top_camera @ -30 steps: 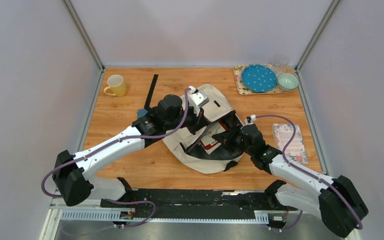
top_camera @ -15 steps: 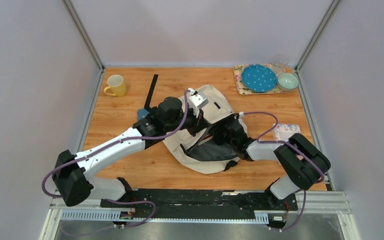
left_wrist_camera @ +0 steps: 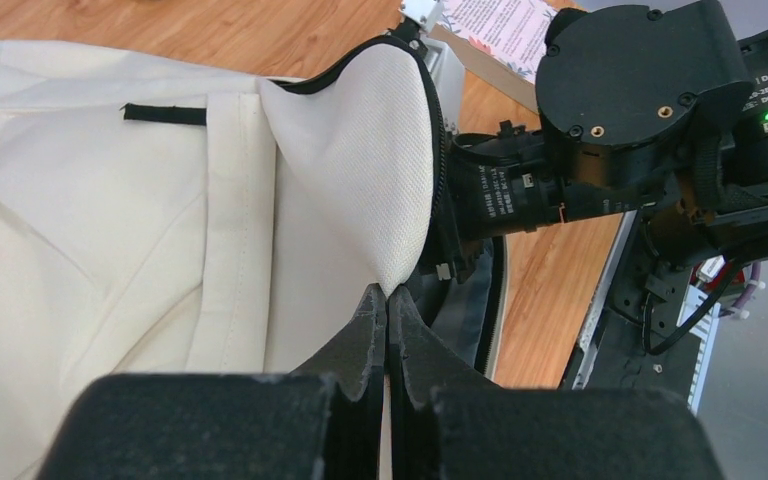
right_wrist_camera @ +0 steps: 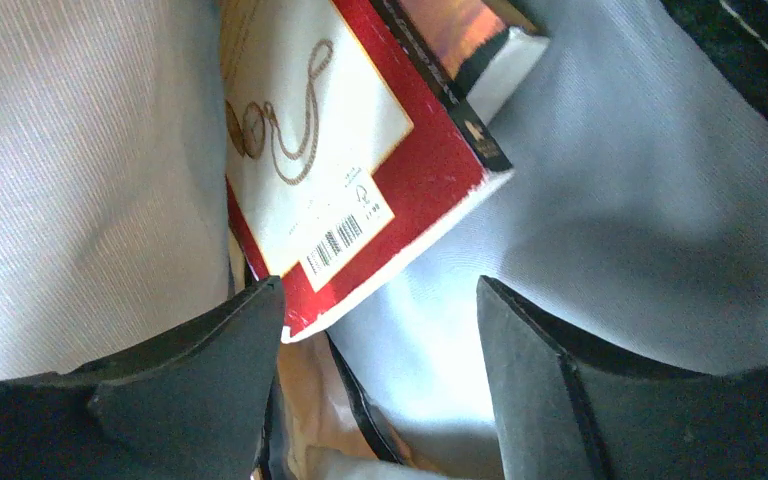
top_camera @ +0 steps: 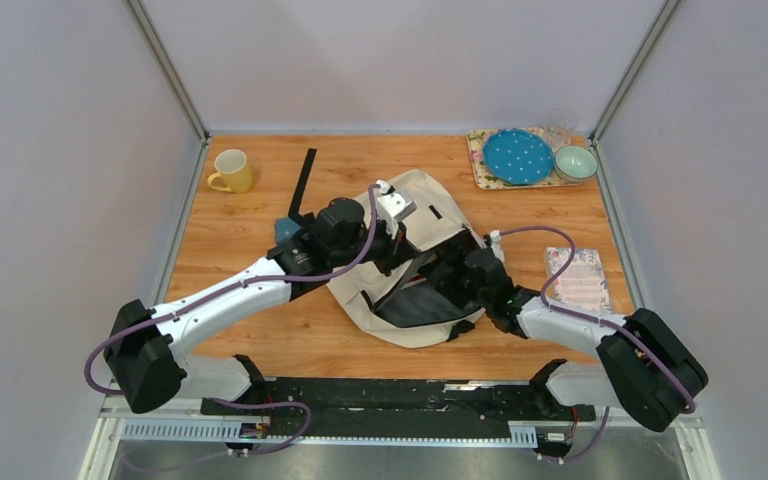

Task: Pack the student bag
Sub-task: Place the book in the student bag.

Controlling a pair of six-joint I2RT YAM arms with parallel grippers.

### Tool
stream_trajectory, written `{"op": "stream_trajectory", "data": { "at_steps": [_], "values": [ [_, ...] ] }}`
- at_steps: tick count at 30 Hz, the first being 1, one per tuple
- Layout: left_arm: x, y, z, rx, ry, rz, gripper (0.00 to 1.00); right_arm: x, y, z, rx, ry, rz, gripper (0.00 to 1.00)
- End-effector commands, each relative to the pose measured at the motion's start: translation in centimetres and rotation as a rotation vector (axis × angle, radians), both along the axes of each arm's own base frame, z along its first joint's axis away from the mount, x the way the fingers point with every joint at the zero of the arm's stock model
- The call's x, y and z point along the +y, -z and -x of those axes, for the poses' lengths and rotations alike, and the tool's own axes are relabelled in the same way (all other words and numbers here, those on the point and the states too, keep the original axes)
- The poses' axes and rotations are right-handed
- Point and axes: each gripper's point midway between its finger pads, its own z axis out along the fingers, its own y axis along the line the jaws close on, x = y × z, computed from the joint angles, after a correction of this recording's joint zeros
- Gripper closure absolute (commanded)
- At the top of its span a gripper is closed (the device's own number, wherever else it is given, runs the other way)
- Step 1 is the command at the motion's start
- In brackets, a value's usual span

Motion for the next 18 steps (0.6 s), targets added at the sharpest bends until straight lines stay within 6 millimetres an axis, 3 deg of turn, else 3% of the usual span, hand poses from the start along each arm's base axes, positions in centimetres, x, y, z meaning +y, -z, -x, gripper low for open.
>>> {"op": "stream_trajectory", "data": {
  "at_steps": [1,3,6,9,11,12,14,15,18],
  "values": [
    [-0.2,-2.4,0.2,-0.041,0.007,0.070,1.00,-0.8,0.5,1.4,0.009,-0.028,0.058,0.29],
    [-0.2,-2.3,0.1,-0.039,0.003,0.070,1.00,-0.5,0.4,1.4,0.009,-0.034,0.047,0.35],
    [-0.3,-2.1,0.2,-0.028,0.007,0.070,1.00,-0.1,0.8,1.0,0.013,-0.032,0.043,0.53],
    [-0.3,-1.8,0.3,-0.018,0.006,0.070,1.00,1.2,1.3,-0.3,0.018,-0.043,0.038,0.71],
    [-0.1,-1.5,0.0,-0.032,-0.007,0.057,1.00,2.9,0.1,-2.1,-0.020,-0.047,-0.010,0.82],
    [0.0,-1.0,-0.1,-0.036,-0.011,0.042,1.00,3.5,1.2,-2.5,0.004,-0.046,-0.008,0.85],
    [0.3,-0.6,-0.4,-0.049,-0.010,0.016,1.00,5.2,-0.4,-4.5,-0.051,-0.051,-0.058,0.86],
    [0.3,-0.7,-0.5,-0.055,0.000,0.008,1.00,5.5,0.4,-4.9,-0.040,-0.050,-0.048,0.85],
    [1.0,0.3,-0.6,-0.069,0.014,-0.045,1.00,7.0,-1.0,-6.3,-0.094,-0.062,-0.073,0.85]
  ]
}}
